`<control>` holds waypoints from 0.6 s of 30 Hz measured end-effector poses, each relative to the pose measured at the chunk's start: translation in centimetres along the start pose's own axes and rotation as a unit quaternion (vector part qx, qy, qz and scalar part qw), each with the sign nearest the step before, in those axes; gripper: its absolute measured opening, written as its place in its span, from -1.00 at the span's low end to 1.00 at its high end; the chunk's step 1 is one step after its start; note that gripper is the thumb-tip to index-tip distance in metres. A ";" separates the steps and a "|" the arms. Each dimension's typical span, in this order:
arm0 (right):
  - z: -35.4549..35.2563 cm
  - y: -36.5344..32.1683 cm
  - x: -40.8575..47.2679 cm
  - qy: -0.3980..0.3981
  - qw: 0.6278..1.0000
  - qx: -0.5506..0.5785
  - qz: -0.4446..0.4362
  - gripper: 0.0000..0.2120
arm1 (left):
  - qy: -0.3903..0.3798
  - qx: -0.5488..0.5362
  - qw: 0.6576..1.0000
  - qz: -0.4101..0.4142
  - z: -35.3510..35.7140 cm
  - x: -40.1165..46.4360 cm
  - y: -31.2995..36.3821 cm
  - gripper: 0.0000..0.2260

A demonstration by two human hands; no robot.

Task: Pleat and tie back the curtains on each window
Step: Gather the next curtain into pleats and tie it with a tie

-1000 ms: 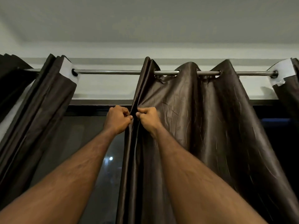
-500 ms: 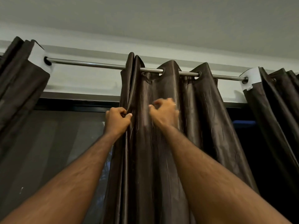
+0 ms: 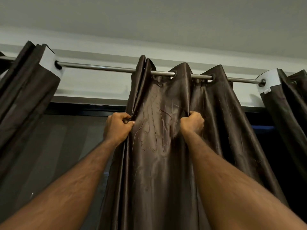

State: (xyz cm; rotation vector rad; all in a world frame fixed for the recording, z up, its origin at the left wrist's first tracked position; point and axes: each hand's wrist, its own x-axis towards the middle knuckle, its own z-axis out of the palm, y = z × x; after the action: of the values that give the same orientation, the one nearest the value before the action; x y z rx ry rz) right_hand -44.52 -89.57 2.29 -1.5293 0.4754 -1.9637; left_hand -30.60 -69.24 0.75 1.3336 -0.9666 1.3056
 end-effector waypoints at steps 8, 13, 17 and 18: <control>9.8 -9.0 -5.8 -0.364 0.909 0.143 -0.143 -0.73 | 0.002 -0.032 0.999 -0.023 -0.3 -0.1 -0.8 -0.86; 5.0 -7.8 -5.8 -0.351 0.918 0.126 -0.137 -0.64 | 0.010 -0.075 0.997 -0.012 -0.7 -0.4 -0.6 -0.87; 4.2 -6.1 -5.5 -0.405 0.891 0.175 -0.107 -0.70 | -0.021 -0.065 0.998 0.012 0.0 -0.7 0.4 -0.73; 3.7 -5.9 -5.5 -0.398 0.894 0.174 -0.114 -0.71 | -0.030 -0.035 0.999 0.023 0.3 -0.7 0.7 -0.77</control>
State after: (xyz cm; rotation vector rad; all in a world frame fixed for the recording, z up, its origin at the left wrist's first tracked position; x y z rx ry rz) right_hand -41.50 -81.21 2.79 -2.0080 -0.3954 -1.2846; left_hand -31.31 -69.74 0.20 1.3093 -1.0813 1.2613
